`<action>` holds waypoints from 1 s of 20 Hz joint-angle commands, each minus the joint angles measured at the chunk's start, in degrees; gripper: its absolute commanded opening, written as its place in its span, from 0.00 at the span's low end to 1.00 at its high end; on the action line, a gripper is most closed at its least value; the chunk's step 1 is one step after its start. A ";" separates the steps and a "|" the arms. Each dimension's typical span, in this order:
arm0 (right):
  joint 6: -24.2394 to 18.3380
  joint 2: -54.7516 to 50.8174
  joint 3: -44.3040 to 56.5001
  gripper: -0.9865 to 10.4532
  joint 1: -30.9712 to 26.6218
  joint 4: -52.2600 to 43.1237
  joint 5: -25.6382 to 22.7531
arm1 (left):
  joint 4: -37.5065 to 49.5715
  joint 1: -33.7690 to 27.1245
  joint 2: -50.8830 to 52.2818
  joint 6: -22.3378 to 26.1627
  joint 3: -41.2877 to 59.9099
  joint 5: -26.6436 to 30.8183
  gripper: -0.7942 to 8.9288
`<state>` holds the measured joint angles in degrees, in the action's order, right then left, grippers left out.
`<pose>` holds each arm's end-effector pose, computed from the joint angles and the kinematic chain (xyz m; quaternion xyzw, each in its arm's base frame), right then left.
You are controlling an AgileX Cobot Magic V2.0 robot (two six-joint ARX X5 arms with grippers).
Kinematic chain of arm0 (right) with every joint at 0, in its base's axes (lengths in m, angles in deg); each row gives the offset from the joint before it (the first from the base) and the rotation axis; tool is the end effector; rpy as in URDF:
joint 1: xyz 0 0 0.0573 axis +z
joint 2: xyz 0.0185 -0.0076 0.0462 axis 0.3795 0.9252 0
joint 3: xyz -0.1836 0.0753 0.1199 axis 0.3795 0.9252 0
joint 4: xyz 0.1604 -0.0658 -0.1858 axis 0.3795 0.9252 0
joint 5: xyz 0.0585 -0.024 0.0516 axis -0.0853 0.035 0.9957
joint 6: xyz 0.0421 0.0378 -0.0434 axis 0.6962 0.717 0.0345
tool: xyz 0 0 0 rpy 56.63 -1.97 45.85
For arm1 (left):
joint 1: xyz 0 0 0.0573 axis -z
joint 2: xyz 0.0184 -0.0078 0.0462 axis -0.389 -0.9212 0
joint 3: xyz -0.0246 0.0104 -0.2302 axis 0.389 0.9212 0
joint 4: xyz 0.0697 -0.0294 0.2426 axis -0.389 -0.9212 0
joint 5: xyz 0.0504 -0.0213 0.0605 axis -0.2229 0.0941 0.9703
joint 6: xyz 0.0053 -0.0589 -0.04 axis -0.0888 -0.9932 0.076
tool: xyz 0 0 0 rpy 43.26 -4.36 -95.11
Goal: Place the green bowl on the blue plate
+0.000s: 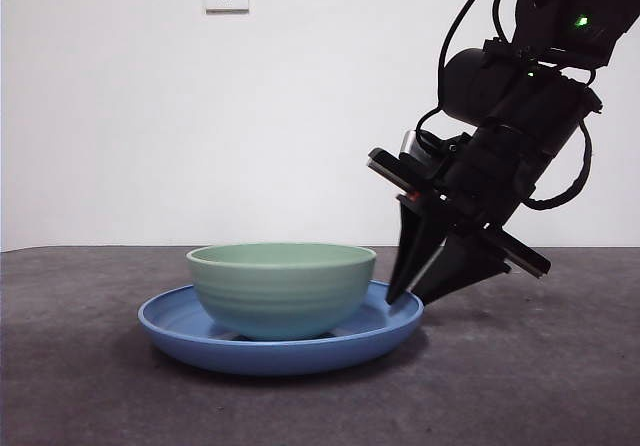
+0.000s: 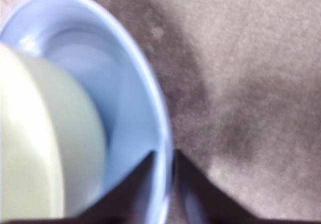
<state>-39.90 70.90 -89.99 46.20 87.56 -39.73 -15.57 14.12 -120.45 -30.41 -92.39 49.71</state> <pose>0.3052 0.1637 0.1078 0.1635 0.5846 0.2700 0.7474 0.0827 -0.0881 0.3629 0.0299 0.2554 -0.4751 0.8415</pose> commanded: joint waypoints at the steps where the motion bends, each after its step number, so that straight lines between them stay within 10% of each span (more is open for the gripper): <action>1: 0.63 0.83 -1.05 0.31 0.33 -0.59 0.09 | 0.57 0.33 -0.28 1.09 -0.61 -0.17 0.60; 10: -2.36 -5.05 -8.59 0.32 -4.33 8.66 -1.68 | 0.57 0.33 -0.28 1.11 -0.61 -0.15 0.60; 20: -9.77 -38.88 -10.86 0.59 -2.71 34.97 -14.84 | 0.52 0.33 -0.28 1.07 -0.61 -0.17 0.60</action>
<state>-47.89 33.63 -99.98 43.01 121.46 -53.96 -15.59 14.12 -120.45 -30.23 -92.39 49.71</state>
